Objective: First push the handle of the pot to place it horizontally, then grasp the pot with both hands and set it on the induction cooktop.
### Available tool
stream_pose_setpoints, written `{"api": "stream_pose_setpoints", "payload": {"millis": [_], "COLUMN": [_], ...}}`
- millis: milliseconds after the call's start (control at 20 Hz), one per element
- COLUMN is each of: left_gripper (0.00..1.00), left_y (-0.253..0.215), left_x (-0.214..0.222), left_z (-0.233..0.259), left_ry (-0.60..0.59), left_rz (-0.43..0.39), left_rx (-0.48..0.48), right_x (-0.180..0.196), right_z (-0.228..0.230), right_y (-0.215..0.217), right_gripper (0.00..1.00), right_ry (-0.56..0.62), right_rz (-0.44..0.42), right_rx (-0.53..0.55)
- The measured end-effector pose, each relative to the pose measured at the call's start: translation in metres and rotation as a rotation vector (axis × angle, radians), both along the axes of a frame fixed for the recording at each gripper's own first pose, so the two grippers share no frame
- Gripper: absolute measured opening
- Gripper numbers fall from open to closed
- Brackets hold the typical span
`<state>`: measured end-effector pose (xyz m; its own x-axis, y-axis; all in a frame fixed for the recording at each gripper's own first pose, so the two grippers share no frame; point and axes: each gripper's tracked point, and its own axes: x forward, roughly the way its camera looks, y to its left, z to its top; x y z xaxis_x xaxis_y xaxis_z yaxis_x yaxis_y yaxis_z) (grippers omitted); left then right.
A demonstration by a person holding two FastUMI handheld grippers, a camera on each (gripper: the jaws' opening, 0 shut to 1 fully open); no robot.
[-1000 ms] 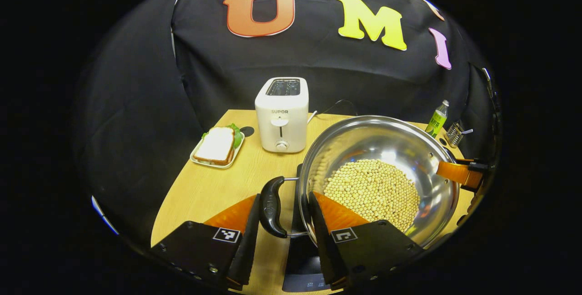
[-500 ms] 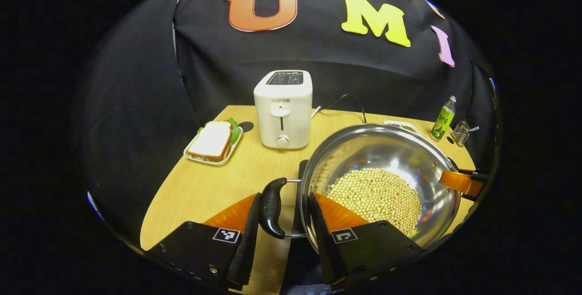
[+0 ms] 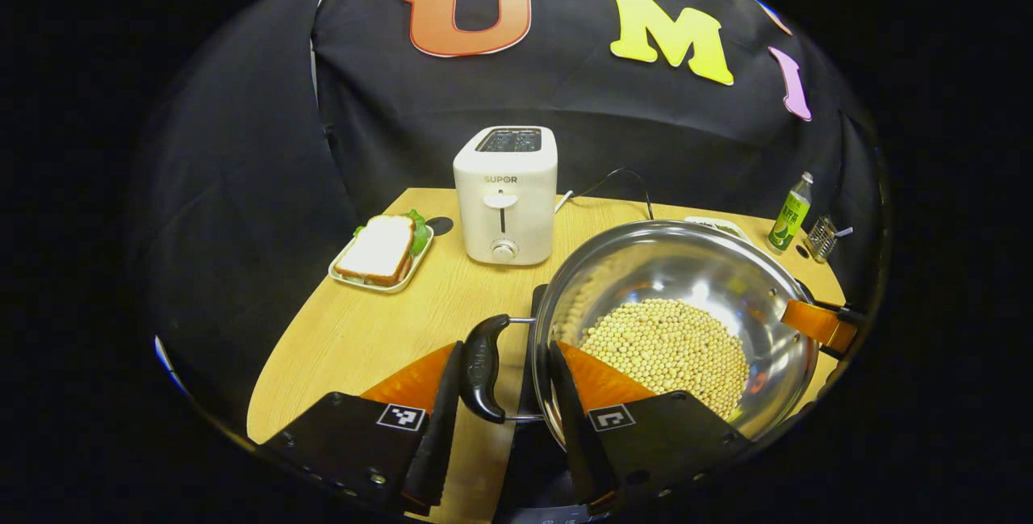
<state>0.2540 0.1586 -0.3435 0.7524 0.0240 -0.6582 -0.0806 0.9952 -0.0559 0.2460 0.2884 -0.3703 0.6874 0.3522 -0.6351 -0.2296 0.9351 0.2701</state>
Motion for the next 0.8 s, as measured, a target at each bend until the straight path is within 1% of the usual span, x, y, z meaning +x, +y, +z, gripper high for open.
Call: {"api": "stream_pose_setpoints", "payload": {"millis": [50, 150, 200, 250, 300, 350, 400, 450, 500, 600, 700, 800], "left_gripper": [0.61, 0.64, 0.64, 0.71, 0.69, 0.89, 0.99, 0.98, 0.98, 0.97, 0.96, 0.96], "left_y": [0.000, -0.001, 0.002, 0.008, 0.014, 0.012, 0.010, 0.012, 0.012, 0.009, 0.003, -0.002], "left_x": [0.000, -0.003, -0.004, -0.007, -0.009, -0.012, -0.016, -0.021, -0.025, -0.036, -0.048, -0.061], "left_z": [-0.001, -0.010, -0.012, -0.015, -0.015, -0.012, -0.008, -0.004, 0.000, 0.008, 0.021, 0.034], "left_ry": [0.006, 0.037, 0.044, 0.052, 0.042, 0.028, 0.019, 0.006, -0.008, -0.020, -0.042, -0.070], "left_rz": [0.007, 0.014, 0.021, 0.042, 0.067, 0.079, 0.089, 0.098, 0.102, 0.105, 0.112, 0.104], "left_rx": [-0.017, -0.058, -0.057, -0.045, -0.037, -0.057, -0.073, -0.077, -0.073, -0.080, -0.093, -0.078], "right_x": [-0.001, -0.001, -0.001, -0.004, -0.007, -0.009, -0.013, -0.020, -0.026, -0.037, -0.045, -0.052], "right_z": [0.000, -0.002, -0.002, -0.002, -0.004, -0.004, -0.004, -0.006, -0.005, -0.004, 0.005, 0.016], "right_y": [0.001, 0.000, 0.000, 0.003, 0.006, 0.008, 0.011, 0.012, 0.010, 0.006, 0.002, -0.007], "right_gripper": [0.63, 0.65, 0.70, 0.71, 0.70, 0.73, 0.80, 0.84, 0.91, 0.91, 0.91, 0.92], "right_ry": [0.005, 0.028, 0.044, 0.065, 0.090, 0.101, 0.114, 0.135, 0.153, 0.172, 0.146, 0.109], "right_rz": [0.008, 0.025, 0.036, 0.048, 0.059, 0.069, 0.091, 0.102, 0.100, 0.093, 0.092, 0.088], "right_rx": [-0.007, -0.023, -0.022, -0.007, 0.014, 0.035, 0.052, 0.064, 0.076, 0.081, 0.082, 0.067]}}
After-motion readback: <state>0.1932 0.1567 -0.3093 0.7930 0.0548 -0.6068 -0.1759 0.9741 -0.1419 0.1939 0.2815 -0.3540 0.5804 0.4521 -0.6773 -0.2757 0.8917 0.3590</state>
